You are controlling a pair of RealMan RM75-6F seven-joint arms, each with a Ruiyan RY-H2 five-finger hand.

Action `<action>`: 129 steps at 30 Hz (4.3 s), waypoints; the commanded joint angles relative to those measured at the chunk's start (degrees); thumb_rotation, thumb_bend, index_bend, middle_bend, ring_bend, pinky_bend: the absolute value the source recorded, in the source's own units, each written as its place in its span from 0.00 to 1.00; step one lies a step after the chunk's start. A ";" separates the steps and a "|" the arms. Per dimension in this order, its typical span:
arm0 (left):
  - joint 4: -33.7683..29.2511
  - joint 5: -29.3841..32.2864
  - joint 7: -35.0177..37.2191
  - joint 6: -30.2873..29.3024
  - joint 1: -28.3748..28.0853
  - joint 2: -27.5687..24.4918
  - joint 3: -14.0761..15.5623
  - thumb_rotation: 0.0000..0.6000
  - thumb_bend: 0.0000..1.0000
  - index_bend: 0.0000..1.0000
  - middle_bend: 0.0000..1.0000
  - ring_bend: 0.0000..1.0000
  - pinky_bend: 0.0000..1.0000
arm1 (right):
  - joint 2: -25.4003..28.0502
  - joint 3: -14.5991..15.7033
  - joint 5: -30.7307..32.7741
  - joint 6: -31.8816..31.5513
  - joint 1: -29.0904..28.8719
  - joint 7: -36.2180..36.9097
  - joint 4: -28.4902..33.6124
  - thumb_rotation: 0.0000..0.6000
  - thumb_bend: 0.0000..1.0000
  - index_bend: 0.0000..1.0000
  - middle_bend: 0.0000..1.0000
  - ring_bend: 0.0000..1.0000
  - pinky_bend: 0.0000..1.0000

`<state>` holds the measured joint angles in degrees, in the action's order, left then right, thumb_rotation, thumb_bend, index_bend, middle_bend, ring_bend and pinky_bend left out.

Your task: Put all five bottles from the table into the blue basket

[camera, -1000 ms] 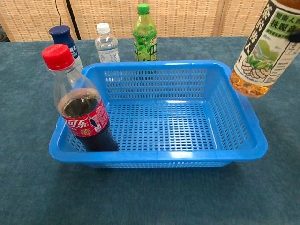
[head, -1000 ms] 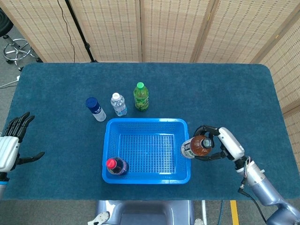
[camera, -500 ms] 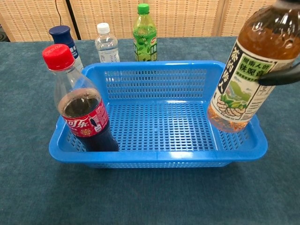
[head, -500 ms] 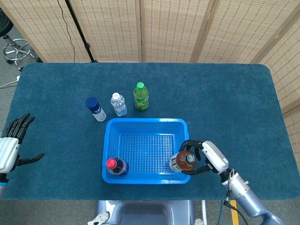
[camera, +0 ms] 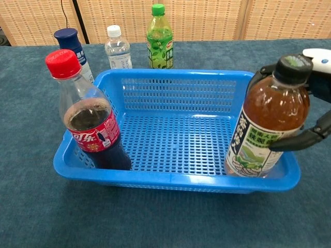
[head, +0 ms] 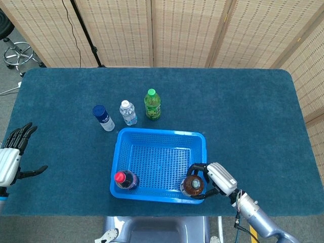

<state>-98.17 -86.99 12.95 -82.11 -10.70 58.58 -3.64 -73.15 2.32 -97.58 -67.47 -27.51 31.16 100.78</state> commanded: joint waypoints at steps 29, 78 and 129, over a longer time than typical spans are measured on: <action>22.98 -1.93 27.26 7.97 -10.71 8.99 -4.62 1.00 0.00 0.00 0.00 0.00 0.00 | 18.39 -2.37 10.53 -17.31 11.69 -17.33 -0.05 1.00 0.00 0.00 0.00 0.00 0.12; 61.35 8.23 52.63 20.93 -29.87 46.97 -11.83 1.00 0.60 0.53 0.50 0.45 0.47 | 9.73 -6.30 9.10 -19.85 18.04 -11.89 -9.58 1.00 0.00 0.00 0.00 0.00 0.06; 18.73 -5.32 38.95 4.10 -29.82 23.14 -5.20 1.00 0.00 0.00 0.00 0.00 0.00 | 9.62 -6.45 6.93 -19.30 18.95 -13.23 -8.01 1.00 0.00 0.00 0.00 0.00 0.06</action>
<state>-79.96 -95.35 50.25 -73.45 -43.74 84.75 -6.12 -63.53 -4.17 -90.61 -86.81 -8.55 17.93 92.73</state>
